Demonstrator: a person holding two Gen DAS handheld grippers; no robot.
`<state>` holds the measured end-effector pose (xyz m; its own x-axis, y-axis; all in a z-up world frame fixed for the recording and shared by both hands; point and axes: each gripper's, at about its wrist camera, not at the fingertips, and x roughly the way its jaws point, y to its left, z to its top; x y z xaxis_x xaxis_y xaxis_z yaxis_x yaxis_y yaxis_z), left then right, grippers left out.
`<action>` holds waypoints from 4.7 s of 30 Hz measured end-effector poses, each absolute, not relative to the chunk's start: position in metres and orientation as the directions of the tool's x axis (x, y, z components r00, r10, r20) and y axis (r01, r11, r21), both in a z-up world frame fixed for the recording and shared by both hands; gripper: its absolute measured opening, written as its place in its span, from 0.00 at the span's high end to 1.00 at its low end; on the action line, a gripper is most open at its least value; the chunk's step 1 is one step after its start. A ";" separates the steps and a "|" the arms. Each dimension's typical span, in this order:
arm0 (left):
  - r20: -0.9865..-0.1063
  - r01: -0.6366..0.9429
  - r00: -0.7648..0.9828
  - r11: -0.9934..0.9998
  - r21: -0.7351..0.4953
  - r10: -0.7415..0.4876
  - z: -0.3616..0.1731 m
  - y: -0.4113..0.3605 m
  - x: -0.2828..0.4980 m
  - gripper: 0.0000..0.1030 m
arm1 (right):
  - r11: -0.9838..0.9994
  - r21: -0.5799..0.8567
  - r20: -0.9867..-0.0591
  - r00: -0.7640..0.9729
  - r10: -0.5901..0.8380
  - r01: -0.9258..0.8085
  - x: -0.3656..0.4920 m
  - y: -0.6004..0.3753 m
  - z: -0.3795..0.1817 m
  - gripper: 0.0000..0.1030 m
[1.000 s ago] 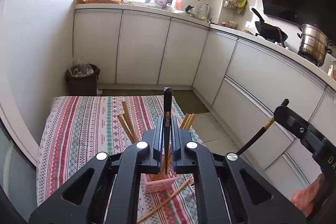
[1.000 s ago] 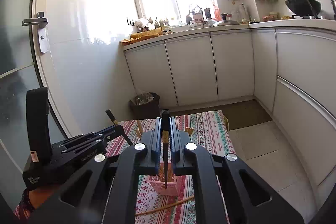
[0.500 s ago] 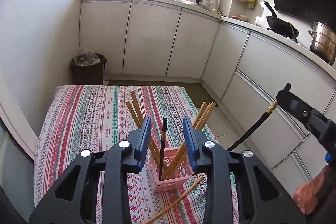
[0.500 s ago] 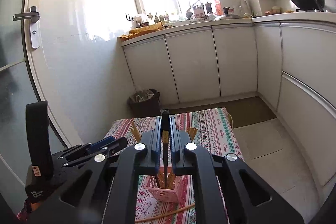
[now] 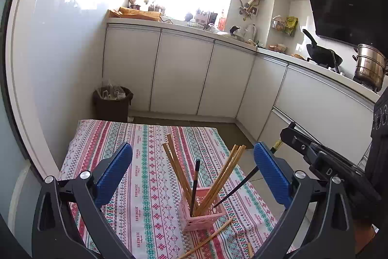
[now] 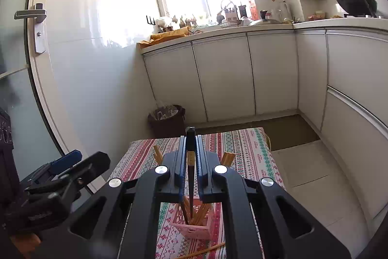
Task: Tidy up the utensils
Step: 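Lower the black chopstick into the pink cup and open the left tool, then lower the left tool to a loose wooden chopstick and grasp it, then lift the wooden chopstick upright with the left tool over the pink cup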
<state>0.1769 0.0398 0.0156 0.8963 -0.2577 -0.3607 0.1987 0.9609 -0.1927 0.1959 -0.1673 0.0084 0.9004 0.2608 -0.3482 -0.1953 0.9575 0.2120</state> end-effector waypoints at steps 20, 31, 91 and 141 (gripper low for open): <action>-0.327 0.156 0.919 0.964 -0.217 -0.222 0.028 0.067 0.162 0.07 | 0.981 0.130 -0.376 0.908 0.184 -0.145 0.221 -0.140 -0.035 0.75; -0.318 0.170 0.920 0.964 -0.206 -0.230 0.032 0.066 0.152 0.07 | 0.984 0.148 -0.322 0.935 0.146 -0.103 0.202 -0.155 -0.017 0.30; -0.980 0.798 0.124 0.571 0.193 0.157 -0.245 -0.197 0.308 0.91 | 0.761 0.569 -0.618 0.772 0.145 0.312 0.101 -0.345 -0.126 0.07; -0.713 0.402 0.611 0.911 -0.097 -0.345 -0.089 0.012 0.127 0.94 | 0.959 0.253 -0.802 0.582 0.135 0.125 0.161 -0.224 -0.161 0.92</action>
